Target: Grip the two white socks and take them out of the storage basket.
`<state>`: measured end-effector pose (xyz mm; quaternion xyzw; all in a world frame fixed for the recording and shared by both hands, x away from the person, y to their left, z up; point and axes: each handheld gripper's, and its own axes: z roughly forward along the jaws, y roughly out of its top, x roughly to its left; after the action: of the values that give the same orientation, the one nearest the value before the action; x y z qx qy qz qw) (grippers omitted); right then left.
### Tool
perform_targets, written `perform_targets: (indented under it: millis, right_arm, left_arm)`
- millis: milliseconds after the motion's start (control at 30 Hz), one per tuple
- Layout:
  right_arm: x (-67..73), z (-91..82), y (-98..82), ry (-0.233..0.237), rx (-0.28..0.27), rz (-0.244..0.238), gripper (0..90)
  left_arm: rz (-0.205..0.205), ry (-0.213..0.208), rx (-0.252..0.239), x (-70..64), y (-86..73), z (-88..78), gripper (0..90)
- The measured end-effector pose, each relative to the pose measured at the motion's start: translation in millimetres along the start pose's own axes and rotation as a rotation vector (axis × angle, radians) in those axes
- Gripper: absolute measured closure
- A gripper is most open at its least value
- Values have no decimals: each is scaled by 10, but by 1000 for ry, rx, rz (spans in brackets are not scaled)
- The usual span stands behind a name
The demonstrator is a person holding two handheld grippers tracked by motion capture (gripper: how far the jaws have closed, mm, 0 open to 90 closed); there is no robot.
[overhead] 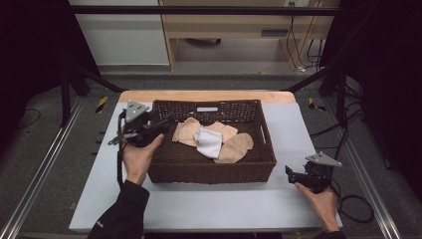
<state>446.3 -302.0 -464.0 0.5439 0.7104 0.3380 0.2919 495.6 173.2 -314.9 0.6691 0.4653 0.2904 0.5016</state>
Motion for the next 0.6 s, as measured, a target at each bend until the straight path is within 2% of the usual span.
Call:
perform_targets:
  millis: [267,400,433,500,600]
  right_arm:
    - [-4,0,3,3,-3,3,84]
    - [-3,2,3,5,-3,3,84]
    - [-5,3,5,7,-3,6,84]
    - [-5,4,5,6,-2,7,84]
    - [-4,9,5,5,1,1,84]
  left_arm:
    - [12,-22,4,-314,101,360,449]
    - [6,-36,9,-382,104,476,447]
    - [16,-42,13,-426,105,558,447]
    - [19,-45,12,-441,104,595,448]
    - [30,-47,26,-490,85,744,448]
